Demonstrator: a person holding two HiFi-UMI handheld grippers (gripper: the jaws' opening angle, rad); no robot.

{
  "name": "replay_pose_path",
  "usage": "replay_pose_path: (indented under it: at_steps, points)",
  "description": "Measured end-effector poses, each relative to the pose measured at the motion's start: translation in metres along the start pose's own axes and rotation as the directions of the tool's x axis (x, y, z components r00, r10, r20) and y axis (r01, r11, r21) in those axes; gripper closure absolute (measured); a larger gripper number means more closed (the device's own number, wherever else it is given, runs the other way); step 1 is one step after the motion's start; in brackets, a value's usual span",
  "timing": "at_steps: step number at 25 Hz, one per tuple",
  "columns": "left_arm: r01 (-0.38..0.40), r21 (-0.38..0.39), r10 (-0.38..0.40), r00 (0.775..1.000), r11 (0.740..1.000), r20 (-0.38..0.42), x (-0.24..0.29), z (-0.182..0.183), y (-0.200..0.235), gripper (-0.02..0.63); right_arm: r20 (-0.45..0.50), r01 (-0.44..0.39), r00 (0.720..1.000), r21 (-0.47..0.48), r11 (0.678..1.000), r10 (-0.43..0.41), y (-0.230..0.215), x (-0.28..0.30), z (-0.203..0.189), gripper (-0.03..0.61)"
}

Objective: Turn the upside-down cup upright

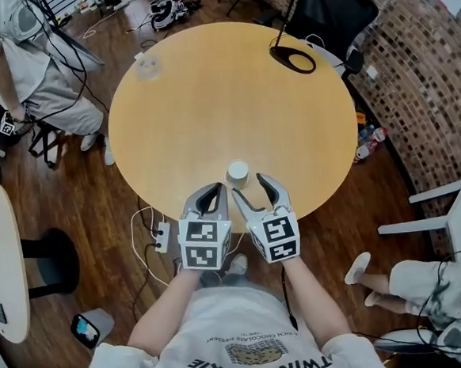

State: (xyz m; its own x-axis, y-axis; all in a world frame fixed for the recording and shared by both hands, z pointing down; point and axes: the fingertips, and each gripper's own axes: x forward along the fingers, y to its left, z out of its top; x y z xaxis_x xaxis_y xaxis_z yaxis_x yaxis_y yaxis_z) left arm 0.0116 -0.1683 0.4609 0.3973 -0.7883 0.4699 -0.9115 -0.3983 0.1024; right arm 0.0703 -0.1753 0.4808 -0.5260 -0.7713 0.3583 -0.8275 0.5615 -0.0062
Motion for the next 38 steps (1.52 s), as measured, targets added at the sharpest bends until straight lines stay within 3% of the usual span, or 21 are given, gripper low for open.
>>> replay_pose_path:
  at_steps: [6, 12, 19, 30, 38]
  points:
    - [-0.018, 0.013, 0.017, 0.999, 1.000, 0.027, -0.027, -0.006, -0.008, 0.609, -0.006, -0.025, 1.000, 0.076, 0.997, 0.025, 0.021, -0.027, 0.007, 0.394]
    - [0.008, -0.001, -0.008, 0.999, 1.000, 0.033, -0.052, -0.022, -0.014, 0.608, -0.032, -0.031, 0.999, 0.105, 0.994, 0.035, 0.055, -0.042, -0.001, 0.415]
    - [0.052, -0.010, -0.051, 0.998, 0.999, 0.048, -0.113, -0.054, -0.015, 0.607, -0.030, 0.028, 0.999, 0.116, 0.993, -0.025, 0.110, -0.079, -0.007, 0.481]
    - [0.139, -0.013, -0.138, 0.989, 0.990, 0.062, -0.216, -0.101, -0.030, 0.607, -0.032, 0.099, 0.995, 0.149, 0.984, -0.095, 0.197, -0.149, -0.021, 0.535]
    - [0.160, 0.006, -0.160, 0.985, 0.987, 0.069, -0.254, -0.114, -0.065, 0.607, -0.030, 0.114, 0.993, 0.188, 0.976, -0.110, 0.223, -0.199, -0.035, 0.571]
